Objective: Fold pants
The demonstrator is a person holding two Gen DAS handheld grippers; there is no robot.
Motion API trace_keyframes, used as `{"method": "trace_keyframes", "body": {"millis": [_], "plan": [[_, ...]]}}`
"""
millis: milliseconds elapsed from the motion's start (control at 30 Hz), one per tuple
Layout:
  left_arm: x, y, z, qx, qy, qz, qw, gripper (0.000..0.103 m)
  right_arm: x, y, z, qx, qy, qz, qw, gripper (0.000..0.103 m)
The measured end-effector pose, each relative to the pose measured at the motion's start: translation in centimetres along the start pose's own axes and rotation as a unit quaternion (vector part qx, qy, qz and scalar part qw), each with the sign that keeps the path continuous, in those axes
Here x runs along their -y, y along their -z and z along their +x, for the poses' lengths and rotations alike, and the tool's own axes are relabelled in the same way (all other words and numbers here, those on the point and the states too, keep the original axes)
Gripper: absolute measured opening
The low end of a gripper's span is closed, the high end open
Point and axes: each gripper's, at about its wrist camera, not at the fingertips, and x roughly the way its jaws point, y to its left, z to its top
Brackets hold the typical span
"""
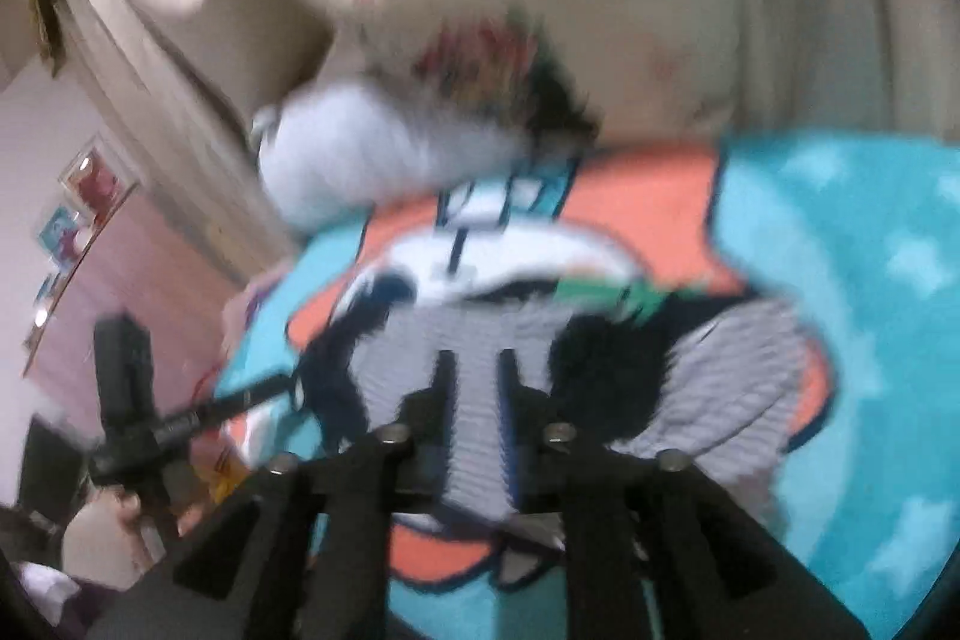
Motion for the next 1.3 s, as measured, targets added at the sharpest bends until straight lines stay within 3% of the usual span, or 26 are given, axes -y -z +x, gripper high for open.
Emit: {"method": "trace_keyframes", "body": {"millis": [67,100,133,233,333,400,467,533,567,633,700,867,1000,1033,1100,1200,1300], "plan": [[-0.3,0.0,0.1,0.001,-0.001,-0.004,1.0,0.057,1.0,-0.8,-0.1,0.021,0.051,0.01,0.998,0.019],[-0.6,0.0,0.2,-0.001,-0.003,-0.009,1.0,0.057,1.8,-0.9,0.7,0.01,0.075,0.018,0.997,0.019],[-0.9,0.1,0.3,-0.002,-0.004,-0.012,0.9999,0.057,2.8,-0.8,2.4,-0.013,0.091,0.03,0.995,0.019],[-2.1,0.4,0.1,-0.002,-0.019,-0.022,0.9996,0.057,4.5,0.9,7.4,-0.1,0.089,0.045,0.99,0.018],[-4.4,0.7,-0.5,0.005,-0.039,-0.045,0.9982,0.058,2.7,0.5,7.2,-0.097,0.135,0.006,0.986,0.018],[-6.1,0.9,-0.8,0.014,-0.052,-0.065,0.9965,0.063,0.4,-0.5,4.6,-0.044,0.156,-0.023,0.987,0.02],[-7.8,1.1,-0.7,0.017,-0.063,-0.09,0.9938,0.063,-3.1,-1.4,3.4,-0.023,0.149,-0.065,0.986,0.034],[-9.1,1.3,-0.8,0.013,-0.061,-0.11,0.9919,0.063,-6.5,-1.7,4.0,-0.037,0.113,-0.1,0.988,0.067],[-9.4,1.4,-0.9,0.014,-0.059,-0.115,0.9915,0.063,-8.4,-1.7,5.3,-0.057,0.086,-0.119,0.988,0.07],[-9.8,1.8,-1.5,0.019,-0.063,-0.114,0.9913,0.063,-11.4,-1.1,8.3,-0.109,0.056,-0.155,0.98,0.07],[-10.0,2.1,-2.2,0.027,-0.068,-0.111,0.9911,0.063,-14.5,-0.3,12.2,-0.16,0.058,-0.188,0.967,0.07],[-11.3,2.7,-3.7,0.051,-0.082,-0.118,0.9883,0.063,-19.8,1.2,20.1,-0.221,0.109,-0.232,0.941,0.07],[-12.2,3.1,-4.0,0.048,-0.074,-0.123,0.9885,0.063,-21.0,3.0,23.9,-0.241,0.181,-0.275,0.913,0.07],[-12.2,3.1,-4.1,0.048,-0.071,-0.122,0.9888,0.063,-20.3,3.2,24.2,-0.245,0.192,-0.271,0.911,0.07],[-12.0,3.2,-4.2,0.052,-0.064,-0.117,0.9896,0.063,-19.4,3.2,23.6,-0.243,0.19,-0.248,0.918,0.066],[-11.5,3.3,-4.2,0.054,-0.051,-0.112,0.991,0.063,-18.5,2.8,23.1,-0.244,0.176,-0.233,0.925,0.047],[-10.3,3.4,-3.5,0.04,-0.038,-0.1,0.9934,0.063,-18.2,3.0,23.1,-0.244,0.163,-0.249,0.923,0.038]]}}
